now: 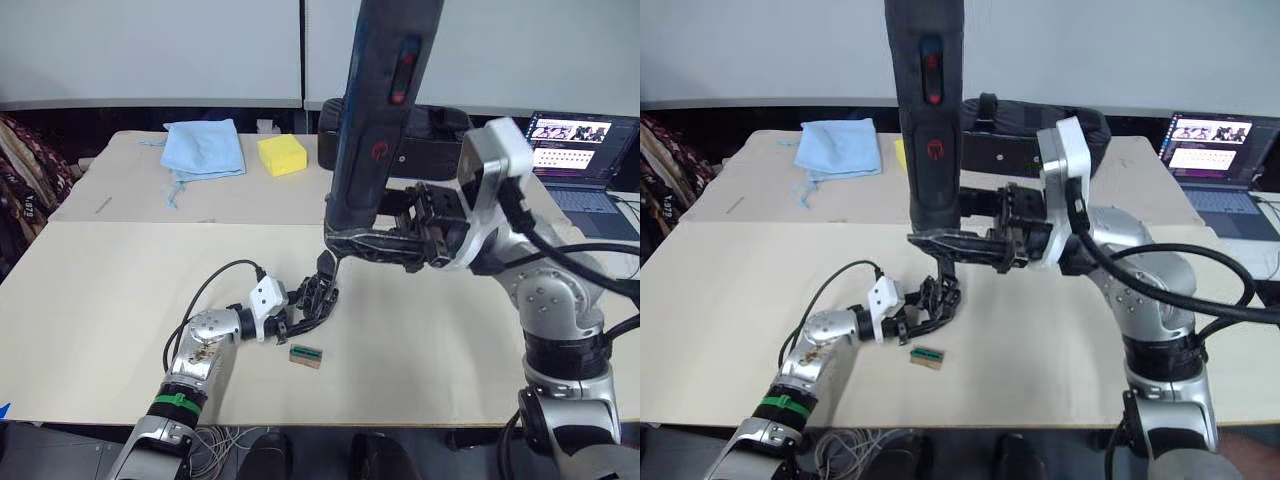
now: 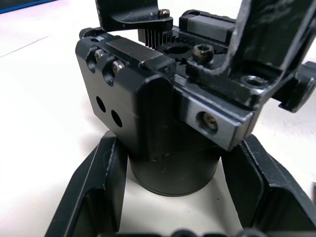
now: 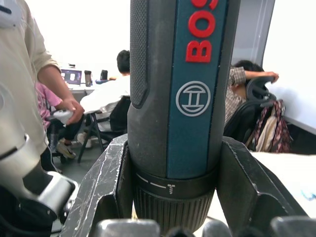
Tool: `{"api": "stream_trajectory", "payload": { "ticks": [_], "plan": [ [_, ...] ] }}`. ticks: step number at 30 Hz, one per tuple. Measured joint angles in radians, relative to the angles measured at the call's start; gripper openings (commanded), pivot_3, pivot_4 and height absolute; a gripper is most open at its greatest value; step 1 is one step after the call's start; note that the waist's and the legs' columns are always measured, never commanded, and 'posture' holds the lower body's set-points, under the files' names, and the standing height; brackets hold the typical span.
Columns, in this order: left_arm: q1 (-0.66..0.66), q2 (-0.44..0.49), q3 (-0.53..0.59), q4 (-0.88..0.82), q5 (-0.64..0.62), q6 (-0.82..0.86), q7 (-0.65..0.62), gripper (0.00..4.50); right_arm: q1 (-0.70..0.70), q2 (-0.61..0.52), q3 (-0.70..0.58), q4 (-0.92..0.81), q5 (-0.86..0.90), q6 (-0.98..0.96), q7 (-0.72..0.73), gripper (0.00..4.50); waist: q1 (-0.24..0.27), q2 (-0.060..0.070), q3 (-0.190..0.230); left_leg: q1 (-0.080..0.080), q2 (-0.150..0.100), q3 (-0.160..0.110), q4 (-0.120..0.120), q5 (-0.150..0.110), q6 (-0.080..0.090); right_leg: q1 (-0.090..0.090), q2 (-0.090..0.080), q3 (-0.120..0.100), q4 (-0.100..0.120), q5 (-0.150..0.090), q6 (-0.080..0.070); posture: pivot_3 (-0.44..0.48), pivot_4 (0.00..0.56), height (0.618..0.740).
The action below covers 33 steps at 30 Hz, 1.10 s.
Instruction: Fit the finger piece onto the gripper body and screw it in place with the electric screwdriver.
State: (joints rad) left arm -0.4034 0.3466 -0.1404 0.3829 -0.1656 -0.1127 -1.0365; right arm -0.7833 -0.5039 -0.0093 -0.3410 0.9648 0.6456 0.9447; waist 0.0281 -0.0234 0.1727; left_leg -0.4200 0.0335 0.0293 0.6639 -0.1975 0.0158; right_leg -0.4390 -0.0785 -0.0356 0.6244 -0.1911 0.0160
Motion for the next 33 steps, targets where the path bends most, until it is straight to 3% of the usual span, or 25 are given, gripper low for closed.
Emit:
{"api": "stream_trajectory", "payload": {
  "ticks": [10, 33],
  "plan": [
    [-0.027, -0.001, -0.006, 0.042, 0.0, -0.015, -0.032, 2.27, -0.111, 0.119, 0.089, 0.105, -0.104, 0.026, -0.043, 1.92, -0.001, 0.0, 0.0, 0.0, 0.0, 0.0, 0.0, 0.0, 0.0, 0.0, 0.001, 0.0, 0.0, 0.001, 0.001, 0.0, 0.15, 0.74],
    [-0.022, 0.004, -0.006, 0.022, -0.017, 0.027, -0.048, 2.27, -0.056, 0.226, 0.162, 0.252, -0.371, -0.152, 0.055, 1.92, -0.004, 0.0, 0.0, -0.001, -0.001, 0.0, 0.0, 0.0, 0.0, -0.001, 0.001, -0.001, 0.0, 0.001, 0.002, 0.0, 0.15, 0.74]
  ]
}}
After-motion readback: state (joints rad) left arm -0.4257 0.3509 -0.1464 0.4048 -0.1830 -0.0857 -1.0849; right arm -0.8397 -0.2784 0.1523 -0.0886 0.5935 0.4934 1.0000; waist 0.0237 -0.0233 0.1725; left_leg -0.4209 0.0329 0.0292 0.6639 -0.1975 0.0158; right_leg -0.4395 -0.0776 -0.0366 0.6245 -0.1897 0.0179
